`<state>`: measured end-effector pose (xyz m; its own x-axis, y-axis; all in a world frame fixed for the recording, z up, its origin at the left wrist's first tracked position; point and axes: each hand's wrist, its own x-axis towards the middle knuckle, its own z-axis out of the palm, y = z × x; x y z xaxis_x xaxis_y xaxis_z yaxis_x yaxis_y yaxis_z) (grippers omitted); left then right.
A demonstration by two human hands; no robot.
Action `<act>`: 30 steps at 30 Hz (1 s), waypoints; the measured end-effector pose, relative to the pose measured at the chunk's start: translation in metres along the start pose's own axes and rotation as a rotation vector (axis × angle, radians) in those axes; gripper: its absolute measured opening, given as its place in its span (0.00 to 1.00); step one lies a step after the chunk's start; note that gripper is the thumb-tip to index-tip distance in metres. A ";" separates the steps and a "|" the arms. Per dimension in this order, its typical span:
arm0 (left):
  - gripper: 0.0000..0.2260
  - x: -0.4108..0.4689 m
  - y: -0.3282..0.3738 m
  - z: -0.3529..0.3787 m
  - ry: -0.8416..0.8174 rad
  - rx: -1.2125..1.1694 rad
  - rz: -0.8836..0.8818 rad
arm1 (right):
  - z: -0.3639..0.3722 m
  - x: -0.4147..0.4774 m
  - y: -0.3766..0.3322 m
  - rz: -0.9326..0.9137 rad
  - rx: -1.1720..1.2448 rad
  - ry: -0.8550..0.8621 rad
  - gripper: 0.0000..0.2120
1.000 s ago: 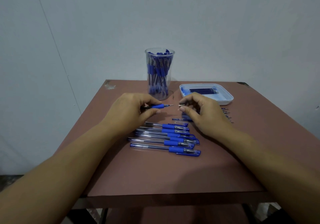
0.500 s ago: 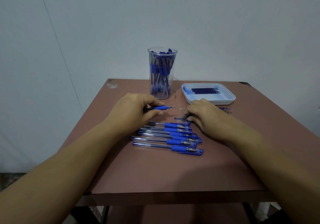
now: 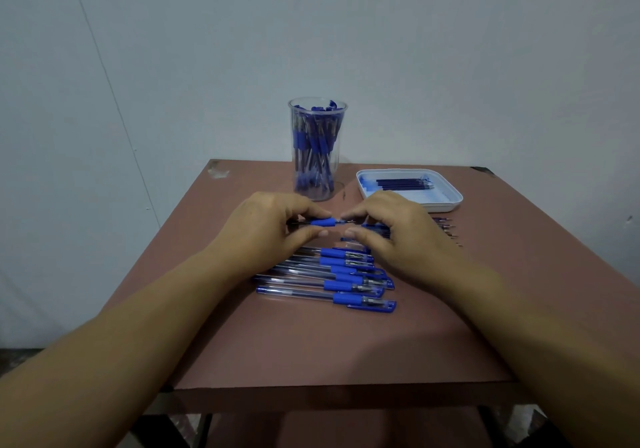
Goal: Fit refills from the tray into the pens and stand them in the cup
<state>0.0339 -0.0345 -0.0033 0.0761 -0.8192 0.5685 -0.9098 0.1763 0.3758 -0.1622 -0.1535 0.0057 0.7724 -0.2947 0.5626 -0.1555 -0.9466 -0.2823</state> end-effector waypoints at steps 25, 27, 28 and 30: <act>0.14 0.000 0.006 0.002 0.046 -0.115 0.014 | -0.008 -0.005 0.002 0.059 0.200 0.046 0.10; 0.14 0.000 0.006 0.003 0.047 -0.133 0.007 | -0.008 -0.004 0.005 0.061 0.174 0.036 0.08; 0.14 0.001 0.006 0.003 0.048 -0.135 0.003 | -0.008 -0.005 0.008 0.069 0.158 0.042 0.07; 0.14 0.001 0.004 0.003 0.050 -0.138 -0.006 | -0.009 -0.007 0.013 0.067 0.115 0.065 0.08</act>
<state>0.0289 -0.0355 -0.0033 0.1050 -0.7931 0.6000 -0.8449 0.2471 0.4745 -0.1755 -0.1646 0.0049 0.7206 -0.3676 0.5879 -0.1308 -0.9047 -0.4055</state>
